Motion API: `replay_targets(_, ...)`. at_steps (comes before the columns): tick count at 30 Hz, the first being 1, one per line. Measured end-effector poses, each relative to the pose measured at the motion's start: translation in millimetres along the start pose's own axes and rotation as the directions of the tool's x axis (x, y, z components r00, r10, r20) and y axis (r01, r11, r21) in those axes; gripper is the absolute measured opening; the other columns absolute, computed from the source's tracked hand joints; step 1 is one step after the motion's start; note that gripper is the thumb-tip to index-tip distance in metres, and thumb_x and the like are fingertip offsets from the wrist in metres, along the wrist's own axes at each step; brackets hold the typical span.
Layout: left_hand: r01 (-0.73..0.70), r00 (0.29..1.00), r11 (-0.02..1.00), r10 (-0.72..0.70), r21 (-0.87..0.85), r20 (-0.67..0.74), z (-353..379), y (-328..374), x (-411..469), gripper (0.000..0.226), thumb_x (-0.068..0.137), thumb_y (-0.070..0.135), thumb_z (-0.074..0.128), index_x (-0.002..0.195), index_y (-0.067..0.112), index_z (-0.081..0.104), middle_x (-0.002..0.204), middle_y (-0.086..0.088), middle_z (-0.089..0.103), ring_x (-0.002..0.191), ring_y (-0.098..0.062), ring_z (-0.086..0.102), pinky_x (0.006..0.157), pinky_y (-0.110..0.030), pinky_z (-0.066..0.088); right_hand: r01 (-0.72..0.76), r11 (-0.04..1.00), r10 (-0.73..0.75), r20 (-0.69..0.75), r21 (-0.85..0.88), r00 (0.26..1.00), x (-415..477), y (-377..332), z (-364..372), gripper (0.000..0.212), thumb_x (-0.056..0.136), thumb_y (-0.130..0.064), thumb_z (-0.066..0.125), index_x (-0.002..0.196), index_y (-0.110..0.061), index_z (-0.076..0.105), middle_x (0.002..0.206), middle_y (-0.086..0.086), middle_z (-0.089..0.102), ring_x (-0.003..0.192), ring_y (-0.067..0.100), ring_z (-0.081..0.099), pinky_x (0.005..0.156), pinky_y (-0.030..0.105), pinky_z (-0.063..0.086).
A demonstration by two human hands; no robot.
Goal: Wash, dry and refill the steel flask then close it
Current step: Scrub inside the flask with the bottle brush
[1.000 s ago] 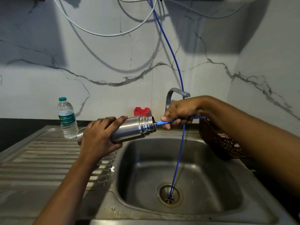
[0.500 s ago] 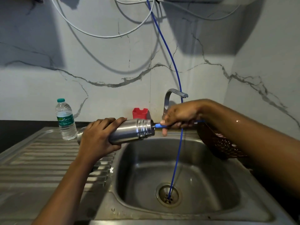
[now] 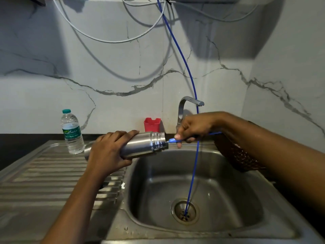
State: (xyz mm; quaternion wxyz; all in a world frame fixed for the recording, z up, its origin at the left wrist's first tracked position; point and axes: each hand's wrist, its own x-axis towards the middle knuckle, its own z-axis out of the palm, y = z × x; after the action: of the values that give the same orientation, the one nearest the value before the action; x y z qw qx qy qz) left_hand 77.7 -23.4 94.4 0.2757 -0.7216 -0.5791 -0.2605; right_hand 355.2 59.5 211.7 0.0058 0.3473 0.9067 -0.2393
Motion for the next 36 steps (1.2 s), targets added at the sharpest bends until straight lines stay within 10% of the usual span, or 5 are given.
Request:
replay_targets(3, -0.002, 1.000, 0.997, 0.003, 0.072, -0.019, -0.8, 4.1, 0.9, 0.097, 0.052, 0.045, 0.086, 0.138, 0.029, 0.045, 0.109, -0.003, 0.065, 0.089, -0.027, 0.062, 0.074, -0.041, 0.048, -0.126, 0.957, 0.093, 0.133, 0.260, 0.987, -2.3, 3.5, -13.1, 0.030, 0.095, -0.031, 0.051, 0.099, -0.007, 0.069, 0.058, 0.000, 0.051, 0.039, 0.006, 0.036, 0.038, 0.017, 0.030)
replay_targets(5, 0.045, 0.998, 0.997, -0.047, 0.057, 0.029, -1.2, 2.3, 0.4, 0.097, 0.053, 0.047, 0.084, 0.139, 0.031, 0.042, 0.109, -0.003, 0.065, 0.089, -0.027, 0.062, 0.075, -0.041, 0.048, -0.012, 0.982, -0.016, -0.150, -0.188, 0.989, -0.7, 1.9, -1.9, 0.030, 0.092, -0.037, 0.054, 0.103, -0.012, 0.067, 0.074, 0.000, 0.063, 0.056, 0.009, 0.052, 0.052, 0.022, 0.039)
replay_targets(9, 0.139, 0.990, 0.985, -0.136, -0.098, 0.038, -4.8, -4.6, -0.1, 0.096, 0.053, 0.056, 0.069, 0.141, 0.037, 0.037, 0.107, 0.000, 0.064, 0.089, -0.024, 0.061, 0.072, -0.037, 0.047, -0.094, 0.382, -0.651, -0.340, -0.919, 0.679, 7.5, 9.6, 33.4, 0.022, 0.084, -0.024, 0.067, 0.101, -0.012, 0.062, 0.081, 0.004, 0.062, 0.063, 0.020, 0.059, 0.048, 0.031, 0.046)
replay_targets(17, 0.050, 0.996, 0.994, -0.042, 0.100, -0.080, -6.2, -4.1, -2.7, 0.099, 0.051, 0.039, 0.087, 0.139, 0.028, 0.044, 0.112, -0.006, 0.063, 0.091, -0.029, 0.060, 0.075, -0.042, 0.047, 0.092, 0.941, -0.136, -0.116, -0.325, 0.984, 24.3, -6.3, -12.8, 0.035, 0.095, -0.042, 0.048, 0.082, -0.018, 0.070, 0.078, 0.010, 0.065, 0.066, 0.019, 0.054, 0.065, 0.031, 0.045)
replay_targets(36, 0.252, 0.956, 0.965, -0.237, 0.068, -0.175, -21.3, -55.3, -20.1, 0.102, 0.049, 0.029, 0.088, 0.138, 0.031, 0.040, 0.111, -0.008, 0.062, 0.091, -0.033, 0.059, 0.075, -0.045, 0.047, -0.160, 0.987, 0.161, 0.079, -0.016, 0.984, 5.6, -10.9, -107.4, 0.041, 0.089, -0.044, 0.049, 0.086, -0.010, 0.071, 0.055, 0.001, 0.032, 0.045, 0.011, 0.020, 0.039, 0.019, 0.021)
